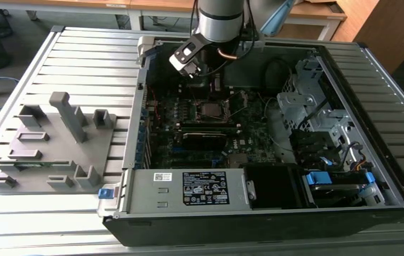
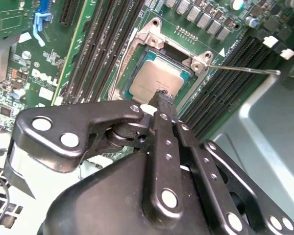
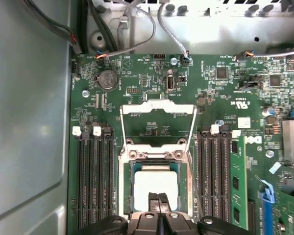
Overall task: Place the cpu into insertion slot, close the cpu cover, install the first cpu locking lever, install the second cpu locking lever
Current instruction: 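Close the cpu cover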
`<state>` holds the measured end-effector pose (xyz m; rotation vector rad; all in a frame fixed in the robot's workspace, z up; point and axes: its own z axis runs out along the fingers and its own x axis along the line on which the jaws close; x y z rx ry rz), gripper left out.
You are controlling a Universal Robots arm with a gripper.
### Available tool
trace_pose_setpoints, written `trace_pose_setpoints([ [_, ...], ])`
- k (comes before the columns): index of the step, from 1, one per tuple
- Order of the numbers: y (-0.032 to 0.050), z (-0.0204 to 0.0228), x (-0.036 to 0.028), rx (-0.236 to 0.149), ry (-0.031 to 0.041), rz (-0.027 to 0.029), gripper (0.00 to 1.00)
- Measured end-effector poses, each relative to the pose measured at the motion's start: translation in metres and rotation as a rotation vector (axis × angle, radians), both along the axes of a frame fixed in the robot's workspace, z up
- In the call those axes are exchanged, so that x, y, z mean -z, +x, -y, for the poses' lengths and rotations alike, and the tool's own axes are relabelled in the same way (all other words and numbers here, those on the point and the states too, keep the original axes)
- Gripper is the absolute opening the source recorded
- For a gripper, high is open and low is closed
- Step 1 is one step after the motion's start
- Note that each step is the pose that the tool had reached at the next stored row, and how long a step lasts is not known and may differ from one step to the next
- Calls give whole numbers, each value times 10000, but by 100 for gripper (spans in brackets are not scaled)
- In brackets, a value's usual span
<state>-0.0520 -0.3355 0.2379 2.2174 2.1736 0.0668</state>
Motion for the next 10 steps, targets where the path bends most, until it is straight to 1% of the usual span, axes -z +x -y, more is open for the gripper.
trace_pose_setpoints([
  [1,0,0,-22,0,-1,-1,11],
  [3,0,0,-100,0,-2,-1,11],
  [7,0,0,-164,0,-1,0,11],
  [10,0,0,-195,0,-1,-1,11],
])
